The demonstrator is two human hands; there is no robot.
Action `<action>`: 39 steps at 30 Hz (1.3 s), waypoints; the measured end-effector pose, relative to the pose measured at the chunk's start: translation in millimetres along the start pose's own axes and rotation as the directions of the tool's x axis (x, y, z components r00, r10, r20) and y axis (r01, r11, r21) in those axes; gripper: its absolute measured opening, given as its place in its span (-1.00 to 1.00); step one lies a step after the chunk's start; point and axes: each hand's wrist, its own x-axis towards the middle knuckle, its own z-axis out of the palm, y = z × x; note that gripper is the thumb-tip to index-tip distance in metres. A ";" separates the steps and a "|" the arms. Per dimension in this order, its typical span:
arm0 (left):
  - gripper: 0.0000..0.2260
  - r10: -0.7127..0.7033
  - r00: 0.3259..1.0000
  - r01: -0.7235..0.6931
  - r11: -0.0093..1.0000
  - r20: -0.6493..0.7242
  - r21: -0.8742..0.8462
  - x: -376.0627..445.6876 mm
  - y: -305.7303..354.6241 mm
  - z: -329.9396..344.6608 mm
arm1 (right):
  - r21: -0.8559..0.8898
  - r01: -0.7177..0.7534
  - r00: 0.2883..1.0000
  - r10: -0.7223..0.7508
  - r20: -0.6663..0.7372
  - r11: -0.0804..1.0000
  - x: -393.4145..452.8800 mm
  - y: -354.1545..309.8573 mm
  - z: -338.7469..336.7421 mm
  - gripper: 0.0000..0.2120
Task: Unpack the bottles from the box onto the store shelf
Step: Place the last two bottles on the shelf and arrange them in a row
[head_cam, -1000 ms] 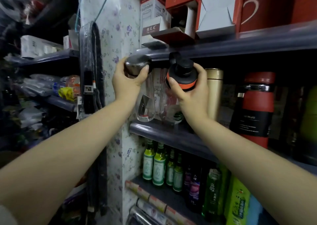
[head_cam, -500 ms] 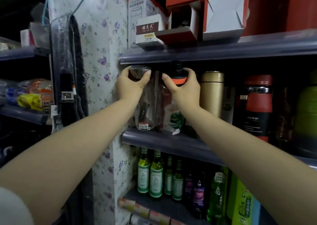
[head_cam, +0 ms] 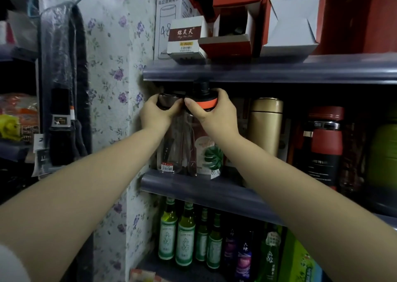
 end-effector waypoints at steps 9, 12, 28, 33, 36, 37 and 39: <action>-0.70 -0.078 0.997 0.077 0.997 0.024 0.019 14.1 -15.1 -4.2 | -0.031 -0.010 0.993 0.013 0.114 0.999 8.0 -4.4 9.4 -0.44; -0.73 -0.106 0.991 0.107 0.994 0.085 0.002 20.1 -19.9 -2.4 | -0.060 -0.016 0.986 0.025 0.163 0.998 11.7 -7.3 14.0 -0.45; -0.62 -0.156 0.987 0.154 0.987 0.045 0.039 21.6 -24.0 6.7 | 0.051 -0.038 0.999 0.037 0.014 0.998 -2.1 1.0 -6.0 -0.45; -0.53 -0.136 0.989 0.135 0.990 0.052 0.034 23.2 -27.0 9.5 | 0.099 -0.057 0.990 0.069 -0.126 0.993 -14.8 5.7 -22.2 -0.43; -0.51 -0.142 0.989 0.140 0.990 0.052 0.030 23.9 -28.3 11.5 | 0.112 -0.073 0.981 0.092 -0.173 0.991 -19.5 6.7 -27.2 -0.41; -0.51 -0.136 0.989 0.135 0.991 0.050 0.025 24.0 -28.7 11.9 | 0.116 -0.082 0.975 0.104 -0.196 0.990 -21.4 7.1 -28.3 -0.39; -0.56 -0.131 0.990 0.130 0.991 0.052 0.013 23.2 -28.5 12.6 | 0.129 -0.101 0.959 0.131 -0.252 0.986 -25.0 9.4 -30.1 -0.35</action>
